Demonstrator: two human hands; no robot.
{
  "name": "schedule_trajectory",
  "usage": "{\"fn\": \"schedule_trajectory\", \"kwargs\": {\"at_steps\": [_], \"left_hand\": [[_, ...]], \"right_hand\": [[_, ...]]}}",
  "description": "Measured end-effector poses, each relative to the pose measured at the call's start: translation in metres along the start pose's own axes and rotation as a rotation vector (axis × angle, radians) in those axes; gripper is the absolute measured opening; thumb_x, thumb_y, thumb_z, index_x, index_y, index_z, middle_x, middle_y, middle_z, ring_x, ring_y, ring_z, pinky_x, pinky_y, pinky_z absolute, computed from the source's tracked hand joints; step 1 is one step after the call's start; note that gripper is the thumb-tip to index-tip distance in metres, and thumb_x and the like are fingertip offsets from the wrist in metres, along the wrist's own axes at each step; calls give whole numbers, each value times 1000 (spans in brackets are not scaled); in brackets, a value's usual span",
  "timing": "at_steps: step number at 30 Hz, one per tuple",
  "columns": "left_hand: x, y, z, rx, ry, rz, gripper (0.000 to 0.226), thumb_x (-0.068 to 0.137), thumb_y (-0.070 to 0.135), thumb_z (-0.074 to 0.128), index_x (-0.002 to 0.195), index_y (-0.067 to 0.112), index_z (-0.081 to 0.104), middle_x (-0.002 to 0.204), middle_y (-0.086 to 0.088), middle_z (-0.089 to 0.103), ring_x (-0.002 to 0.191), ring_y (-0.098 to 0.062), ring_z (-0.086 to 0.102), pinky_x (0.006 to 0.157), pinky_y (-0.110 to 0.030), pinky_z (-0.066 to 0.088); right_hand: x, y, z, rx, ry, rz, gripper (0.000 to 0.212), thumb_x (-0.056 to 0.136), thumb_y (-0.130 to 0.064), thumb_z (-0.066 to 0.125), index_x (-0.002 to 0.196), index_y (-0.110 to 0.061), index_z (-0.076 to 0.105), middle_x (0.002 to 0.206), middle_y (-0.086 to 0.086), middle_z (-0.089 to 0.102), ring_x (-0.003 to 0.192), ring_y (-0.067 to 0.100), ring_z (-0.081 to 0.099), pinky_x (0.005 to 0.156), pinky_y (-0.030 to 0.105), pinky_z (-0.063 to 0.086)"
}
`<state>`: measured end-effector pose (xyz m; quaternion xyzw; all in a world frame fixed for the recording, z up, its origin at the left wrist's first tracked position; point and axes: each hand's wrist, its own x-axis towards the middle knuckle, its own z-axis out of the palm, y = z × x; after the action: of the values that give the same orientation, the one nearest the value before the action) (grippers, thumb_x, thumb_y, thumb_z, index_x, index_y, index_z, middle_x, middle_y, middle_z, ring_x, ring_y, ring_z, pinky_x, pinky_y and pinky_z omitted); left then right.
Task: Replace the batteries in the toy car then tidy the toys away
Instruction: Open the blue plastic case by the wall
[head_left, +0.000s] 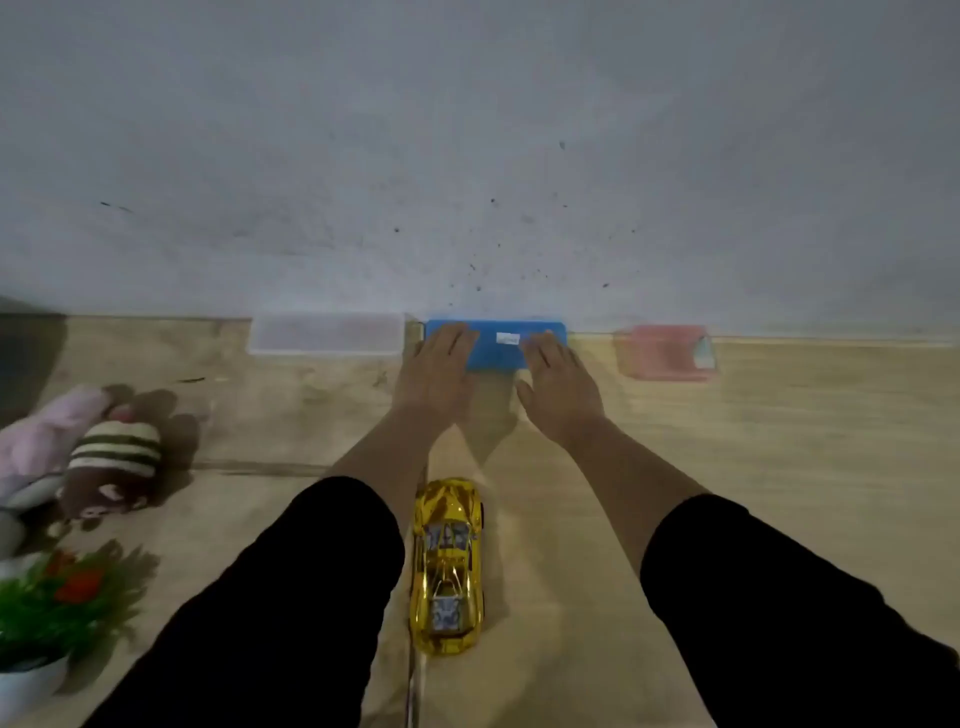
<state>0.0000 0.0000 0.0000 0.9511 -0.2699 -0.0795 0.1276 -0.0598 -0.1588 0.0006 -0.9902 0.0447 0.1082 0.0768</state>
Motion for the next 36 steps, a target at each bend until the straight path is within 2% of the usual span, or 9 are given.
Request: {"fn": "schedule_trajectory", "kwargs": {"at_steps": [4, 7, 10, 14, 16, 21, 30, 33, 36], "left_hand": [[16, -2, 22, 5, 56, -26, 52, 95, 12, 46, 145, 16, 30, 151, -1, 31, 140, -17, 24, 112, -31, 20], [22, -7, 33, -13, 144, -27, 52, 86, 5, 59, 135, 14, 48, 138, -4, 49, 130, -22, 43, 105, -34, 32], [28, -13, 43, -30, 251, 6, 57, 64, -2, 74, 118, 11, 63, 117, -6, 64, 110, -26, 59, 91, -38, 46], [29, -16, 50, -61, 307, 8, 55, 63, 0, 72, 116, 13, 63, 115, -5, 65, 105, -25, 57, 88, -40, 48], [29, -15, 52, -71, 314, 3, 54, 64, 1, 70, 117, 13, 62, 116, -5, 64, 105, -23, 53, 87, -40, 48], [29, -16, 51, -76, 300, 11, 60, 61, 0, 77, 117, 14, 62, 116, -5, 64, 106, -20, 49, 87, -39, 49], [28, -19, 53, 52, 338, 29, 69, 59, 2, 79, 122, 16, 57, 121, -6, 62, 110, -24, 54, 96, -37, 39], [24, -15, 51, 197, 368, -67, 86, 62, 6, 79, 136, 24, 39, 137, -10, 44, 128, -28, 37, 103, -52, 32], [20, -9, 49, 315, 425, -150, 94, 66, 12, 77, 143, 29, 26, 134, -9, 34, 123, -27, 35, 99, -56, 34]], "right_hand": [[20, 12, 21, -48, 49, -142, 55, 97, -22, 41, 146, -5, 23, 153, 10, 25, 144, 24, 17, 117, 38, 16], [33, 17, 41, -145, 289, -225, 56, 84, -17, 66, 135, -2, 46, 135, 14, 53, 129, 30, 47, 102, 43, 43], [40, 21, 52, -295, 424, -269, 57, 78, -23, 71, 130, -5, 54, 126, 10, 61, 117, 28, 58, 89, 41, 52], [54, 13, 58, -534, 445, -307, 47, 96, -13, 19, 130, -3, 51, 118, 7, 65, 106, 27, 63, 75, 39, 54], [59, 11, 58, -596, 413, -312, 49, 96, -7, 8, 127, 3, 44, 114, 9, 67, 101, 29, 65, 68, 40, 56], [65, 21, 57, -660, 454, -487, 40, 94, -19, 33, 122, 4, 48, 107, 9, 70, 91, 29, 68, 59, 39, 58], [64, 28, 47, -408, 610, -479, 40, 93, -30, 42, 123, -5, 47, 104, 9, 68, 89, 27, 66, 66, 35, 51], [66, 29, 26, -331, 705, -504, 31, 94, -23, 45, 117, -7, 57, 98, 7, 65, 81, 25, 58, 66, 36, 44], [68, 23, 7, -270, 815, -407, 34, 84, -4, 44, 109, -12, 65, 92, 9, 63, 82, 24, 46, 67, 36, 35]]}}
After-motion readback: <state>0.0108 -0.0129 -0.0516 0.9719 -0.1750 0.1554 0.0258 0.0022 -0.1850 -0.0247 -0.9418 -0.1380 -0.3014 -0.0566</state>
